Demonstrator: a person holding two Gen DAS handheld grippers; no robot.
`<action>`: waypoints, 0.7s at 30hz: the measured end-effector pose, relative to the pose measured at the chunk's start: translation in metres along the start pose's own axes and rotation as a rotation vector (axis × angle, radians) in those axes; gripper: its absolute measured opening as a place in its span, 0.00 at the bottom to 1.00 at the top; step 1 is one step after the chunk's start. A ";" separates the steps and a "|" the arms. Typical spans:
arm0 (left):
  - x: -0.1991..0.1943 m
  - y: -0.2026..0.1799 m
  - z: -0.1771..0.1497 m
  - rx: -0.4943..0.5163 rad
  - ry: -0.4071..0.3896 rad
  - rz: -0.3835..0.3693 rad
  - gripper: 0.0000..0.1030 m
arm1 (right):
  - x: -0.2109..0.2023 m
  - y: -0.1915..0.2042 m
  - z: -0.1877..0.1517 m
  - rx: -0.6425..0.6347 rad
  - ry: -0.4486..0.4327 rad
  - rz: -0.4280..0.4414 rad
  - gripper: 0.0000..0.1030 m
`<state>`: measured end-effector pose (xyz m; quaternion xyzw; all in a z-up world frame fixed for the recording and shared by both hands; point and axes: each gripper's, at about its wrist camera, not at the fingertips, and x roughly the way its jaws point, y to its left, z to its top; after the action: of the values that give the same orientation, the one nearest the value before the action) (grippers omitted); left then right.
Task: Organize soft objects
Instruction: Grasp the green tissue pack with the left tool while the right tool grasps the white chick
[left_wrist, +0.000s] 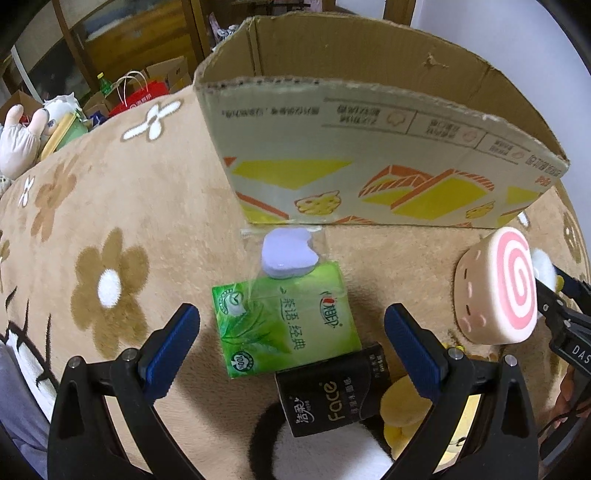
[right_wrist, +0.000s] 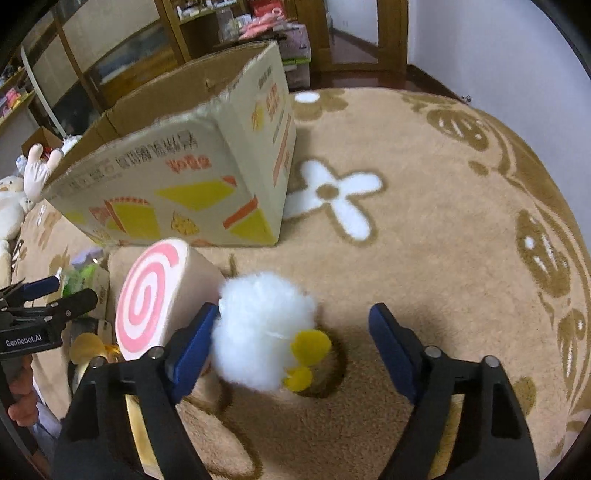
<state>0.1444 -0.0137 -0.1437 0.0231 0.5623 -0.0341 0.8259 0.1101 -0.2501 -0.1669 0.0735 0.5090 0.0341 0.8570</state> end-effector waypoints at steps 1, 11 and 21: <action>0.002 0.001 0.000 -0.005 0.005 -0.004 0.96 | 0.001 0.000 -0.001 0.000 0.005 0.005 0.84; 0.010 0.011 0.001 -0.034 0.024 -0.015 0.75 | 0.003 0.005 -0.001 -0.020 0.028 0.079 0.49; 0.008 0.025 0.003 -0.061 0.010 -0.018 0.74 | -0.016 0.003 0.001 0.002 -0.021 0.148 0.30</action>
<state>0.1525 0.0105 -0.1500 -0.0068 0.5674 -0.0241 0.8230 0.1034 -0.2489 -0.1520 0.1124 0.4933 0.0963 0.8572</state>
